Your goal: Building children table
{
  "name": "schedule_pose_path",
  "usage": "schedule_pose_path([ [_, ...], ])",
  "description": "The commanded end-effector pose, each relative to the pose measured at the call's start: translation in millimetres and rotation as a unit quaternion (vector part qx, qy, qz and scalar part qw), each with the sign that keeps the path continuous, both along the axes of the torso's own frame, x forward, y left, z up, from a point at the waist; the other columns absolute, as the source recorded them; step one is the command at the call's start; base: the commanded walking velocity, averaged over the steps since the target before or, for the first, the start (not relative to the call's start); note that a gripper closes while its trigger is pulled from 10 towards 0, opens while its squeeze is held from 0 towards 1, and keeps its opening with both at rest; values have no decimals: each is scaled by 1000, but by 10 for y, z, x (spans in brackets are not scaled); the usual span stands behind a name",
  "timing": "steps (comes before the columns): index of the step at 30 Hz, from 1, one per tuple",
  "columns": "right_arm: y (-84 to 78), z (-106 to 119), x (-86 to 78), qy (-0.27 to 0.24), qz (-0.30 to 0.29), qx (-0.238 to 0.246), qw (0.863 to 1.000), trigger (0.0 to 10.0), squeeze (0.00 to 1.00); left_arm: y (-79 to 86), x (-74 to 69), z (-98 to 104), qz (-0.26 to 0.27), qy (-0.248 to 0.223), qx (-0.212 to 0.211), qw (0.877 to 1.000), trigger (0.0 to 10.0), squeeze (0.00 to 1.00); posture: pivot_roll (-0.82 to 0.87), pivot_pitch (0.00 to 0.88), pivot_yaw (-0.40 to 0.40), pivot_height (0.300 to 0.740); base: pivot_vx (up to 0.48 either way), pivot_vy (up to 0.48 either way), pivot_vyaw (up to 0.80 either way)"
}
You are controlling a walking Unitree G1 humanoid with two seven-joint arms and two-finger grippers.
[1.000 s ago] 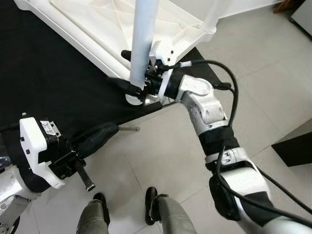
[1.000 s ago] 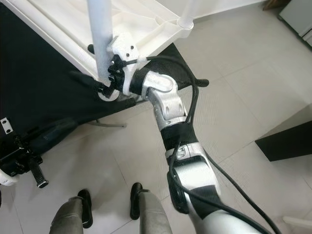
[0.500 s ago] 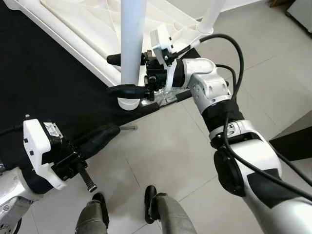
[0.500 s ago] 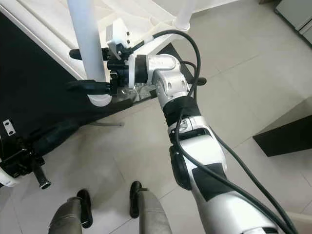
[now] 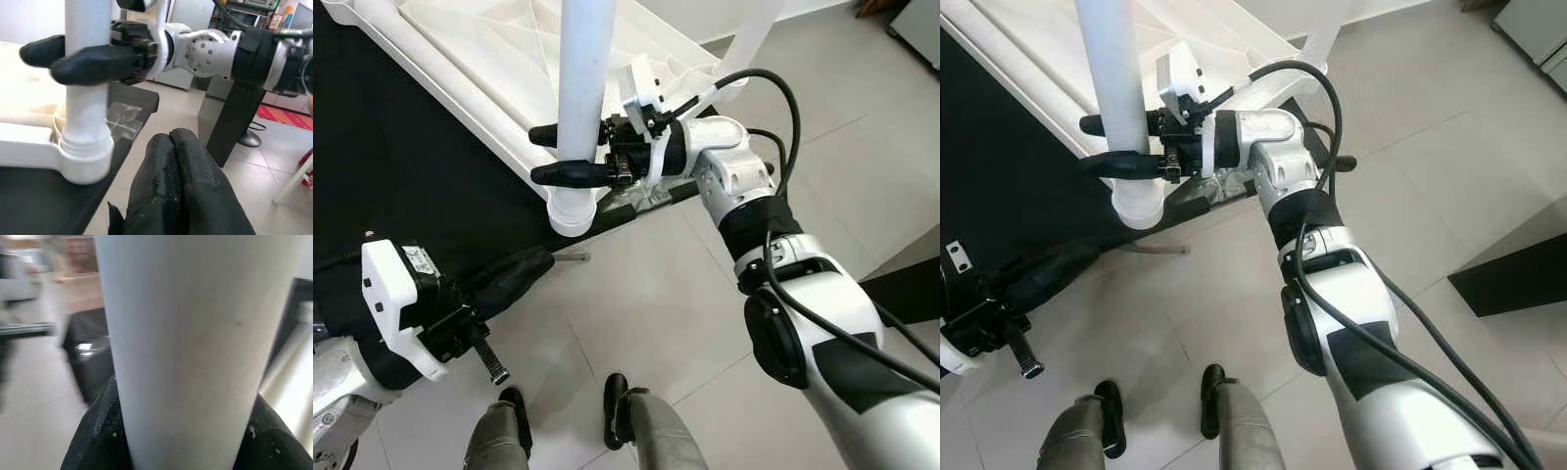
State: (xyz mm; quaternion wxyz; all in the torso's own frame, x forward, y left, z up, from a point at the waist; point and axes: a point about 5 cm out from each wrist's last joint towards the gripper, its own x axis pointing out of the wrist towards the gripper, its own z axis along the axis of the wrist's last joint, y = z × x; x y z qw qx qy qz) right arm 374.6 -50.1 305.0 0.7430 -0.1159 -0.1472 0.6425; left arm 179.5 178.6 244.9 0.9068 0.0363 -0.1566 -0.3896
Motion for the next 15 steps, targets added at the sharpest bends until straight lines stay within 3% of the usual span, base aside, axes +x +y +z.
schedule_pose_path([
  [1, -181, -166, 114, 18, -102, 4, 995, 0, 0, -42, -54, 4, -10, -9, -4, 1000, 10000, 0, 72, 347, -189, 740, 0, 0, 0],
  [2, -209, -195, 134, 19, -129, 12, 991, 0, 0, -41, -55, 2, -10, -8, -4, 1000, 10000, 0, 72, 347, -189, 740, 0, 0, 0],
  [3, -227, -385, 108, 7, -266, 56, 962, 0, 0, -40, -52, 1, -12, -7, -3, 1000, 10000, 0, 65, 356, -181, 740, 0, 0, 0],
  [4, -305, -495, 48, -5, -370, 91, 925, 0, 0, -37, -49, 2, -14, -7, -3, 1000, 10000, 0, 64, 357, -180, 740, 0, 0, 0],
  [5, -305, -495, 48, -5, -370, 91, 925, 0, 0, -37, -49, 2, -14, -7, -3, 1000, 10000, 0, 64, 357, -180, 740, 0, 0, 0],
  [6, -293, -713, -144, -6, -416, 88, 905, 0, 0, -31, -43, 6, -16, -6, -4, 1000, 10000, 0, 56, 360, -172, 740, 0, 0, 0],
  [7, -255, -851, -312, -4, -432, 84, 898, 0, 0, -27, -37, 5, -18, -6, -4, 1000, 10000, 0, 53, 361, -168, 740, 0, 0, 0],
  [8, -255, -851, -312, -4, -432, 84, 898, 0, 0, -27, -37, 5, -18, -6, -4, 1000, 10000, 0, 53, 361, -168, 740, 0, 0, 0],
  [10, -77, -974, -440, 25, -401, 77, 913, 0, 0, -34, -25, 1, -21, -6, -4, 1000, 10000, 0, 50, 348, -159, 740, 0, 0, 0],
  [15, 3, -867, -332, 12, -385, 86, 919, 0, 0, -45, -6, 3, -24, -7, -5, 1000, 10000, 0, 58, 339, -154, 740, 0, 0, 0],
])
